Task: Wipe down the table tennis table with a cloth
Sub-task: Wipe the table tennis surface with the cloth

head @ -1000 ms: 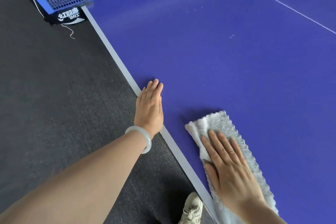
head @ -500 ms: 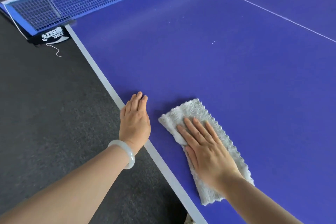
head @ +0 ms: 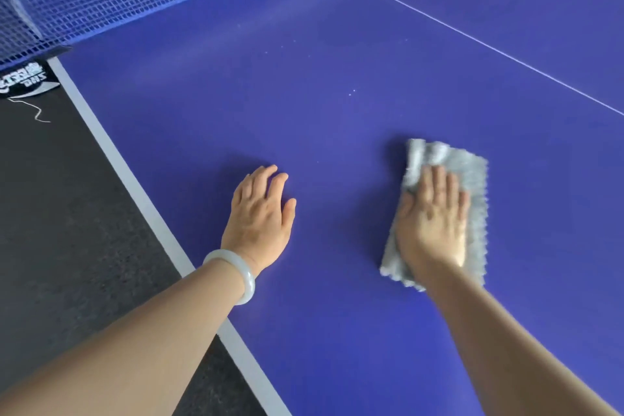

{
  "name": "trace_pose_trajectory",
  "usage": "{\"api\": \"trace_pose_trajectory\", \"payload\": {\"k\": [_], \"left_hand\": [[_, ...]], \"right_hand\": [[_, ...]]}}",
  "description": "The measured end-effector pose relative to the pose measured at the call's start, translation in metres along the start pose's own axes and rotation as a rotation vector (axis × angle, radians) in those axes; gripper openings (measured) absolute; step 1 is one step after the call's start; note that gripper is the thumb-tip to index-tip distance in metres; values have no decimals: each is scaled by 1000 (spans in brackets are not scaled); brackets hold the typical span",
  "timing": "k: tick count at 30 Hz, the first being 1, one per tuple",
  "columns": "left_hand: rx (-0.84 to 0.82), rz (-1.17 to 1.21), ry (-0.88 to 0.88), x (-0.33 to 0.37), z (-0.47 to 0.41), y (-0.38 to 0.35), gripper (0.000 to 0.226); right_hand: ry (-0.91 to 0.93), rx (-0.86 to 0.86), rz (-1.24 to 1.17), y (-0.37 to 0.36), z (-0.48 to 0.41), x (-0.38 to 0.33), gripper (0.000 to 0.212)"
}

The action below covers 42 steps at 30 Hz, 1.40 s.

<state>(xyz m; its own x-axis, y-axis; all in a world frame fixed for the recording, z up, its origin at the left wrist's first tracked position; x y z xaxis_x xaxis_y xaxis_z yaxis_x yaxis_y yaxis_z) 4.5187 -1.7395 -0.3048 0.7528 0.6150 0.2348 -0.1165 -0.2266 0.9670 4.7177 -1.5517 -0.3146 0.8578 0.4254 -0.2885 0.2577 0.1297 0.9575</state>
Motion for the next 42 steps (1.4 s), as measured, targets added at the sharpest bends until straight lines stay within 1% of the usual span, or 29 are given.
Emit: {"api": "trace_pose_trajectory", "payload": {"k": [2, 4, 6, 7, 8, 9, 11, 13, 14, 15, 16, 17, 19, 21, 23, 24, 25, 26, 28, 29, 30, 31, 32, 33, 35, 37, 39, 41, 42], "left_hand": [[-8, 11, 7, -1, 1, 2, 45], [-18, -1, 9, 0, 0, 2, 46], [-28, -12, 15, 1, 0, 2, 47], [-30, -12, 19, 1, 0, 2, 47], [-29, -11, 23, 1, 1, 2, 47], [-28, -11, 29, 0, 0, 1, 48], [-27, -19, 37, -1, 2, 0, 49], [-26, -28, 38, -1, 1, 0, 49], [-26, -32, 39, -1, 0, 0, 50], [-28, -34, 37, -1, -1, 0, 52], [-33, -36, 32, 0, -2, 0, 54], [-40, -37, 26, 0, -2, 0, 54], [-40, -31, 25, 0, -1, 1, 50], [-36, -25, 27, -1, -2, 2, 45], [-44, -28, 24, -2, -2, 0, 45], [-46, -30, 20, -2, -2, 0, 46], [-47, -32, 17, -2, -2, 0, 47], [-48, -39, 15, -3, -2, 0, 49], [-56, -61, 12, -2, -2, 0, 52], [-61, -72, 9, -2, -2, -1, 52], [-64, -78, 7, -1, -2, -2, 52], [-67, -77, 6, -1, -3, -1, 52], [-69, -72, 3, -1, -3, 0, 52], [-75, -62, -4, 0, -3, 1, 52], [-88, -37, -18, 1, -4, 4, 51], [-101, 5, -28, 1, -4, 5, 50], [-97, 74, -45, -1, -3, 7, 46], [-112, 123, -84, -4, -7, 6, 44], [-128, 125, -126, -5, -13, 5, 44]], "right_hand": [[281, -94, -10, -17, 37, -50, 57], [554, -182, 30, -22, 80, -68, 56], [713, -213, 49, -15, 90, -47, 55], [726, -204, 61, -8, 77, -29, 55], [683, -182, 66, -1, 57, -10, 56], [584, -153, 62, 5, 29, 10, 57], [269, -78, 17, 18, -29, 45, 55], [6, -24, 3, 18, -72, 49, 56], [-47, -14, -1, 14, -85, 34, 57], [-32, -17, -12, 7, -92, 9, 58], [35, -41, -40, -3, -91, -24, 58], [158, -74, -66, -15, -81, -63, 58], [466, -139, -69, -38, -30, -136, 57], [669, -201, -26, -45, 18, -157, 57], [768, -190, -25, -36, 21, -132, 54], [757, -161, -12, -30, 10, -111, 54], [700, -131, 3, -23, -7, -88, 55], [590, -99, 3, -14, -29, -64, 54], [283, -46, -32, -1, -70, -25, 50], [139, -18, -39, -1, -82, -18, 51], [36, 7, -38, -3, -86, -24, 53], [-7, 21, -36, -6, -86, -39, 55], [13, 18, -41, -12, -83, -63, 56], [100, -1, -52, -22, -74, -95, 57], [356, -87, -58, -44, -44, -162, 56], [524, -166, -14, -54, -21, -188, 54], [566, -166, 7, -46, -17, -169, 53], [492, -132, 35, -33, -24, -124, 52], [410, -111, 32, -24, -30, -98, 50]]}}
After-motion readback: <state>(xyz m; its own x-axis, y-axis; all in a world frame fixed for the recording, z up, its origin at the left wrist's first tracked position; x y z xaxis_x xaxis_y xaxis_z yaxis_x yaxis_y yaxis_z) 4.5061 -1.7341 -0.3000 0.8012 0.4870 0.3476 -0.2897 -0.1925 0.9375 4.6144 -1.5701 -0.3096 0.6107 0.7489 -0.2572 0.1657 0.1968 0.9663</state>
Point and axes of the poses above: each hand's wrist, its own z-axis away from the middle knuckle, its own y-axis out of the back of the hand, x = y × z, the point moved 10 cm from there along -z, towards the middle knuckle
